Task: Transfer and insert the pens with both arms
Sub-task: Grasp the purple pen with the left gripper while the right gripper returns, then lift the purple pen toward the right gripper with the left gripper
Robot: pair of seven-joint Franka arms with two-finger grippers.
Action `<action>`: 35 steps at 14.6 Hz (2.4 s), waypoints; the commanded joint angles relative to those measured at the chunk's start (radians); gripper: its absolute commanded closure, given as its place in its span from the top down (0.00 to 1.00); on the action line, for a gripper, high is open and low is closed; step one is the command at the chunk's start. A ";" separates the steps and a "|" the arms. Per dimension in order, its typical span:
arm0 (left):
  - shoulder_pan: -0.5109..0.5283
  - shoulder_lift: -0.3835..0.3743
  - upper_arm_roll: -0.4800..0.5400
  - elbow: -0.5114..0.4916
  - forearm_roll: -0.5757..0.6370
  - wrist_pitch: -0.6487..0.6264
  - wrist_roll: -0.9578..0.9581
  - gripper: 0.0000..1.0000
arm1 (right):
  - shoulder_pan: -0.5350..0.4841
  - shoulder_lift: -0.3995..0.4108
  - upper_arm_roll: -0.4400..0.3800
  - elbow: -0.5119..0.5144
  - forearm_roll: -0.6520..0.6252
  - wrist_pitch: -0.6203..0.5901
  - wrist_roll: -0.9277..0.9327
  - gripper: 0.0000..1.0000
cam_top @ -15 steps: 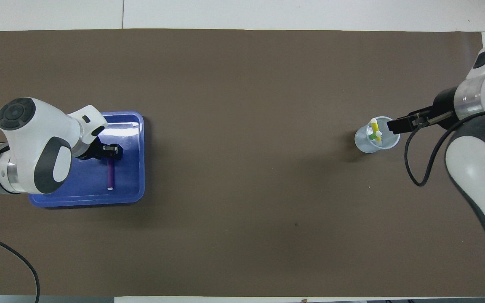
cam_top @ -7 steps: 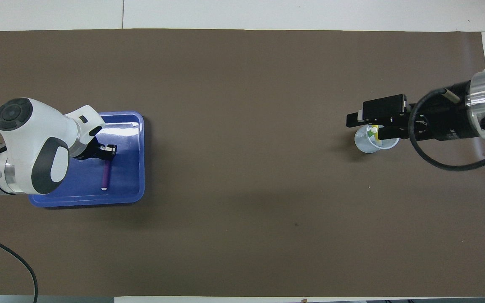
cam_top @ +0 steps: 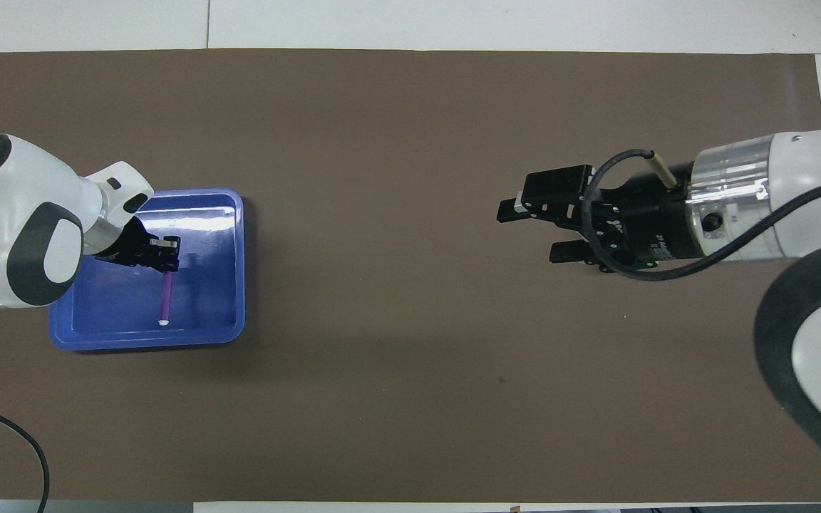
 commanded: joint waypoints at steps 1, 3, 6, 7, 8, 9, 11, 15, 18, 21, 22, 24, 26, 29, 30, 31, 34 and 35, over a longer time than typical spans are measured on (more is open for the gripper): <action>0.003 -0.009 -0.002 0.091 -0.053 -0.140 -0.097 0.00 | 0.079 -0.049 0.001 -0.081 0.023 0.124 0.114 1.00; -0.010 -0.012 -0.002 0.154 -0.125 -0.236 -0.232 0.00 | 0.087 -0.058 0.001 -0.102 0.023 0.140 0.123 1.00; -0.028 -0.026 -0.020 0.211 -0.220 -0.312 -0.507 0.00 | 0.091 -0.066 0.001 -0.115 0.023 0.146 0.122 1.00; -0.036 -0.040 -0.031 0.212 -0.263 -0.318 -0.618 0.00 | 0.091 -0.066 0.001 -0.116 0.023 0.158 0.122 1.00; -0.037 -0.049 -0.044 0.212 -0.300 -0.315 -0.724 0.00 | 0.091 -0.066 0.001 -0.119 0.023 0.161 0.122 1.00; -0.043 -0.057 -0.064 0.211 -0.342 -0.307 -0.843 0.00 | 0.091 -0.067 0.001 -0.122 0.023 0.163 0.122 1.00; -0.043 -0.066 -0.087 0.209 -0.429 -0.301 -1.089 0.00 | 0.091 -0.067 0.001 -0.122 0.023 0.168 0.122 1.00; -0.054 -0.083 -0.095 0.180 -0.648 -0.257 -1.327 0.00 | 0.091 -0.067 0.001 -0.122 0.020 0.166 0.110 1.00; -0.097 -0.106 -0.101 0.128 -0.754 -0.160 -1.450 0.00 | 0.096 -0.073 0.003 -0.141 0.013 0.175 0.059 1.00; -0.161 -0.167 -0.101 0.050 -0.843 -0.041 -1.516 0.00 | 0.163 -0.087 0.003 -0.191 0.012 0.317 0.041 1.00; -0.181 -0.191 -0.101 0.025 -0.879 -0.016 -1.532 0.00 | 0.192 -0.087 0.003 -0.211 0.012 0.377 0.039 1.00; -0.207 -0.244 -0.101 -0.025 -0.940 0.029 -1.553 0.00 | 0.203 -0.084 0.003 -0.234 0.011 0.453 0.025 1.00; -0.244 -0.310 -0.101 -0.094 -0.994 0.098 -1.562 0.00 | 0.205 -0.081 0.003 -0.237 0.011 0.459 -0.001 1.00; -0.267 -0.330 -0.101 -0.127 -1.015 0.136 -1.565 0.00 | 0.223 -0.067 0.003 -0.236 0.011 0.471 -0.016 0.95; -0.267 -0.330 -0.101 -0.127 -1.020 0.138 -1.567 0.00 | 0.229 -0.067 0.003 -0.237 0.011 0.483 -0.015 0.95; -0.269 -0.331 -0.101 -0.128 -1.025 0.139 -1.567 0.00 | 0.238 -0.067 0.003 -0.237 0.011 0.491 -0.016 0.86; -0.274 -0.337 -0.101 -0.130 -1.034 0.145 -1.568 0.00 | 0.240 -0.067 0.003 -0.242 0.011 0.493 -0.016 0.77; -0.274 -0.339 -0.101 -0.130 -1.037 0.147 -1.572 0.00 | 0.240 -0.069 0.003 -0.245 0.011 0.491 -0.016 0.77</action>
